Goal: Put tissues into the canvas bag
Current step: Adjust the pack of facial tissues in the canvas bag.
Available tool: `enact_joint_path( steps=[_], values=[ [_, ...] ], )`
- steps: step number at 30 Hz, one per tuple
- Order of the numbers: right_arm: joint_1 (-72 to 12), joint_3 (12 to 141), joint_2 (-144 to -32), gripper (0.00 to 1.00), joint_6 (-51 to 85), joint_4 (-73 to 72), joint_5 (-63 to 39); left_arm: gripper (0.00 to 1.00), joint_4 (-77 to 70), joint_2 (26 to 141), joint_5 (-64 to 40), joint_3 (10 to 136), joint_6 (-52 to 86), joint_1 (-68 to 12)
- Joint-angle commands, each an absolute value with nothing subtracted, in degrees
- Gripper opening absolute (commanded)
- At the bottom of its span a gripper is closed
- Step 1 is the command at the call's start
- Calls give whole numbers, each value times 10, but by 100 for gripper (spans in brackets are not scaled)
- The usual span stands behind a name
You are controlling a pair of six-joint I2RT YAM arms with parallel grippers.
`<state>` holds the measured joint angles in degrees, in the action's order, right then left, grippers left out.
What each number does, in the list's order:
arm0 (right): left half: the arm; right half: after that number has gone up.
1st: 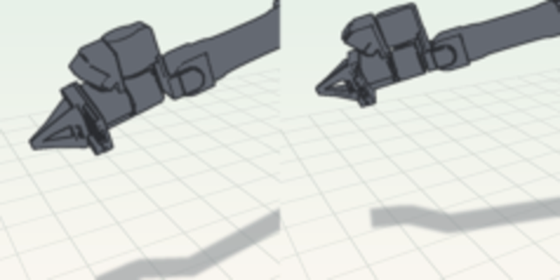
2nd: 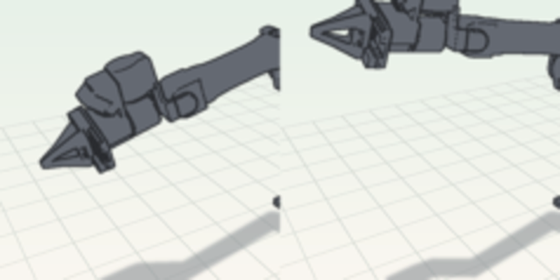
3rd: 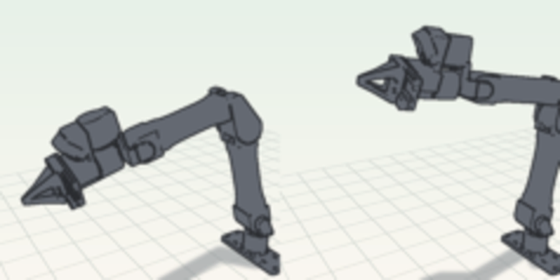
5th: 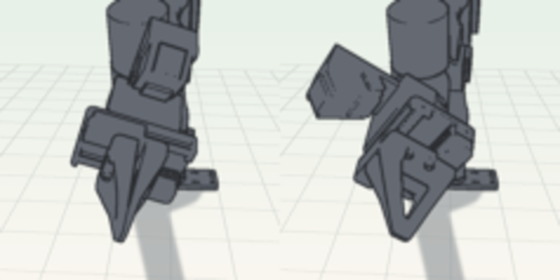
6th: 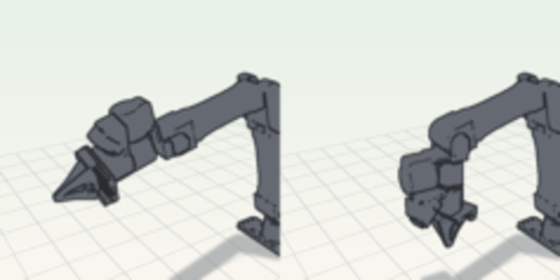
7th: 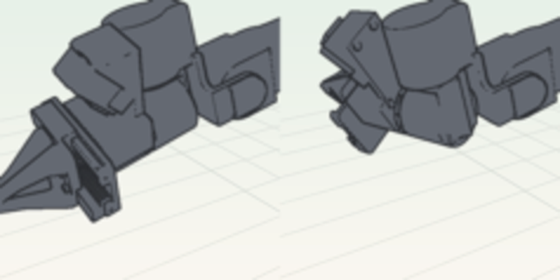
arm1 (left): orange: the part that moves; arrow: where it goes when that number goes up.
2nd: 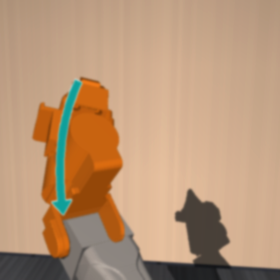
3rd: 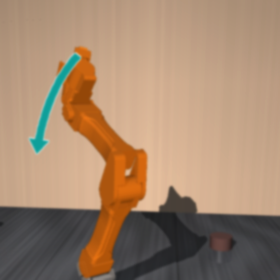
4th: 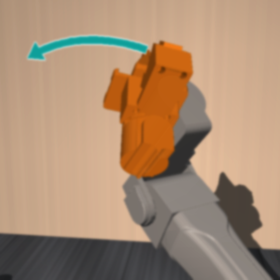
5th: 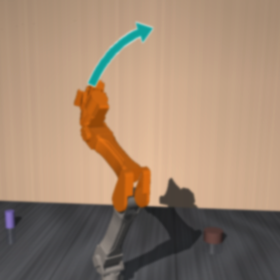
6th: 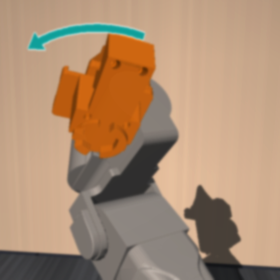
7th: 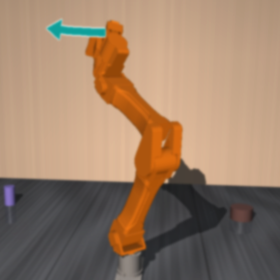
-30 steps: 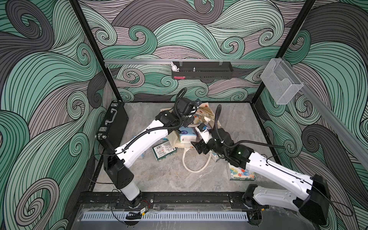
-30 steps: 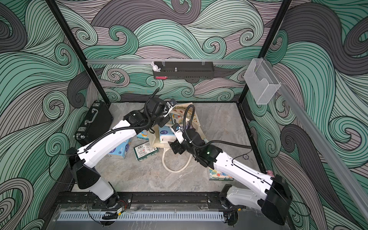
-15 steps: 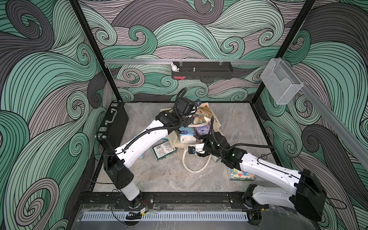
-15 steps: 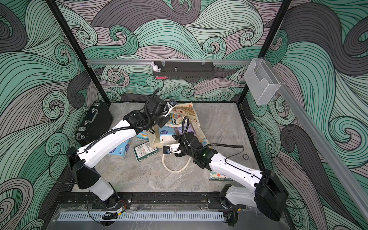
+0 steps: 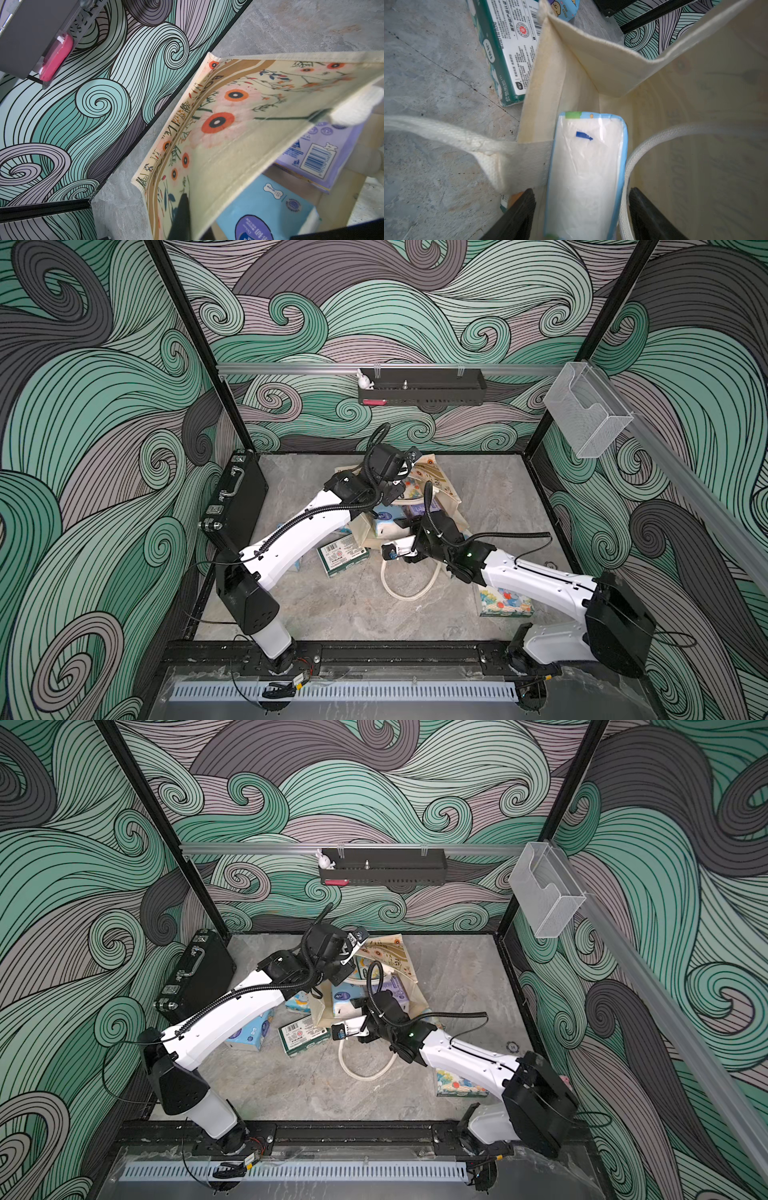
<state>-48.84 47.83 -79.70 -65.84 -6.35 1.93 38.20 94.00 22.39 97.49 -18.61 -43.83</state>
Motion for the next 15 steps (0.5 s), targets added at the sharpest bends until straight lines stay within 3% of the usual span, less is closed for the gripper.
enact_joint_path(
  steps=[1, 11, 15],
  values=[
    [-489, 500, -816, 72, -665, -88, 42, 0, 382, 915, 227, 999, -181, -440],
    [-498, 509, -841, 74, -693, -48, 25, 0, 381, 915, 226, 999, -182, -436],
    [-501, 514, -872, 73, -700, -70, 76, 0, 386, 915, 220, 1004, -178, -434]
  ],
)
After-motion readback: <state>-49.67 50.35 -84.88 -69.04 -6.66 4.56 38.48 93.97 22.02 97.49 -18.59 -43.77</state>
